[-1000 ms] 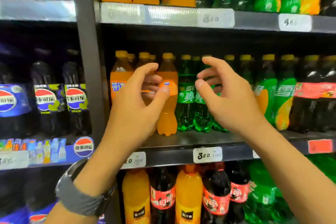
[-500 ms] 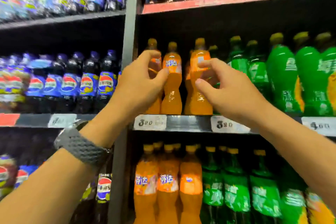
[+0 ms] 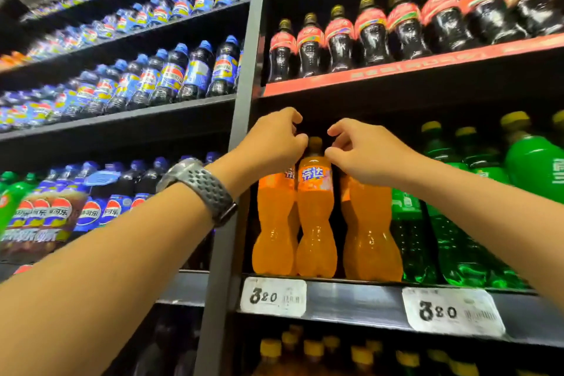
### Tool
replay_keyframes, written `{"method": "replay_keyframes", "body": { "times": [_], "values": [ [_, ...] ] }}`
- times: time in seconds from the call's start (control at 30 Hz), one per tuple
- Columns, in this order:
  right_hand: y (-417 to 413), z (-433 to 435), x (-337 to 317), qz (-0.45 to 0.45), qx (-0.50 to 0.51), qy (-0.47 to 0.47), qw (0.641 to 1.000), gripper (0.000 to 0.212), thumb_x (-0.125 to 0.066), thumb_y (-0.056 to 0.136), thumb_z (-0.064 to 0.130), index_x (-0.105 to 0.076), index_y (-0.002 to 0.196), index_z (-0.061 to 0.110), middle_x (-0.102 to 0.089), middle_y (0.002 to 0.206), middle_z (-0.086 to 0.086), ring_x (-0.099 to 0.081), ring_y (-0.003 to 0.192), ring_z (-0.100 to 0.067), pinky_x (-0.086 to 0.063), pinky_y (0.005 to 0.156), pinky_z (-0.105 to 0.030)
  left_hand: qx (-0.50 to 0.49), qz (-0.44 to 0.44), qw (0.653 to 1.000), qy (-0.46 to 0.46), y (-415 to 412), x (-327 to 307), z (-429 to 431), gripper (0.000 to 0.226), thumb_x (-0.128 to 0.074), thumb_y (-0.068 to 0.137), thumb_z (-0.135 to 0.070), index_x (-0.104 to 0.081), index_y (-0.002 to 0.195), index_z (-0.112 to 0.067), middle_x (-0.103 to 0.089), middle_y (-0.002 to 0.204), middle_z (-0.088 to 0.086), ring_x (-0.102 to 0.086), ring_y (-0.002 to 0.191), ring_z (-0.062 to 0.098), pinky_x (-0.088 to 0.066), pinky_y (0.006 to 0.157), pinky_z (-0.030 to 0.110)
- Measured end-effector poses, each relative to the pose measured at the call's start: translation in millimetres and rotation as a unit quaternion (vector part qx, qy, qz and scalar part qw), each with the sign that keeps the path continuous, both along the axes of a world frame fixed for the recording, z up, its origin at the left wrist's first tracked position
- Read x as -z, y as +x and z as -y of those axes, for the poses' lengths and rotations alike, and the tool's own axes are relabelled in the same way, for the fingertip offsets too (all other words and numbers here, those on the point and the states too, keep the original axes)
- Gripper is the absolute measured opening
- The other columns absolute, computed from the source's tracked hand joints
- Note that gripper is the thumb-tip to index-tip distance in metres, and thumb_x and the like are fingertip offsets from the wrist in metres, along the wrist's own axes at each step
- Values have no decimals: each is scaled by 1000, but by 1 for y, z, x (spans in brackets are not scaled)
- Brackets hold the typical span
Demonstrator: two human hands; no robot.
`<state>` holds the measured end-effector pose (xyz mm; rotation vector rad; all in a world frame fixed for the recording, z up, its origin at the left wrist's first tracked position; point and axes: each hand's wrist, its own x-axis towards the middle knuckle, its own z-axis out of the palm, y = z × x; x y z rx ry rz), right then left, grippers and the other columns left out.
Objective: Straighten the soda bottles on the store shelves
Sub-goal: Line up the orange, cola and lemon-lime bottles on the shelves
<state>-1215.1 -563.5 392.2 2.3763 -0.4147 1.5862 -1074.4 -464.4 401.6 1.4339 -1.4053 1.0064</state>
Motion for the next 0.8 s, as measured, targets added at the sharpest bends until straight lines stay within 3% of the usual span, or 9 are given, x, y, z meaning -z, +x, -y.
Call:
{"method": "replay_keyframes", "body": {
  "times": [0.1,0.17,0.27,0.33,0.43,0.5,0.63,0.7,0.8],
  "values": [
    [14,6,-19,-4,28,9,1000,54,-60,86,39,-46,134,20,-61,118,0,-57,105,-18,-46,81,-28,-109,78,991,25,2,-20,10,42,-55,91,-26,-51,130,-10,-57,127,11,-54,114,26,-45,89,32],
    [23,11,-28,-22,56,13,998,62,-61,85,42,-41,138,19,-57,126,-5,-56,110,-21,-46,83,-29,-187,114,974,57,4,-28,15,36,-55,91,-26,-54,123,-9,-60,116,11,-57,98,25,-49,76,35],
    [36,15,-36,-19,72,21,997,63,-62,85,43,-42,137,13,-57,126,-9,-57,104,-23,-46,77,-30,-260,109,952,121,6,-36,24,23,-56,91,-27,-60,108,-11,-60,91,4,-53,75,17,-38,55,26],
    [41,15,-39,-18,86,21,996,62,-61,86,44,-42,136,11,-58,122,-9,-56,93,-20,-47,74,-31,-281,99,944,139,6,-40,30,19,-55,92,-29,-60,99,-13,-56,80,1,-54,74,16,-39,57,26],
    [45,13,-40,-56,120,-10,991,59,-62,86,46,-48,129,9,-60,119,-11,-57,91,-20,-45,65,-27,-304,124,933,146,6,-44,35,23,-61,88,-37,-59,90,-14,-54,74,0,-55,72,17,-43,63,29],
    [47,11,-38,-86,153,-31,984,53,-66,83,48,-57,116,7,-64,108,-12,-56,80,-17,-44,57,-24,-318,131,924,164,4,-45,34,30,-68,83,-43,-57,89,-15,-56,78,1,-56,76,18,-45,66,29],
    [46,7,-38,-100,197,-36,975,65,-73,77,47,-51,125,10,-61,114,-8,-59,97,-23,-52,77,-31,-314,104,920,208,-2,-53,27,40,-72,81,-40,-62,105,-10,-64,95,5,-58,79,18,-48,63,26],
    [44,5,-40,-101,184,-26,977,61,-71,78,48,-53,122,10,-61,111,-9,-60,95,-23,-51,75,-31,-277,56,927,247,-4,-58,23,42,-74,81,-32,-60,111,-7,-66,97,8,-65,83,21,-56,75,32],
    [45,6,-41,-99,184,-21,978,56,-66,83,50,-55,118,8,-62,107,-9,-61,93,-23,-49,68,-27,-233,9,933,275,-3,-62,21,38,-74,82,-19,-56,113,-4,-64,114,14,-67,97,29,-54,89,42]
  ]
}}
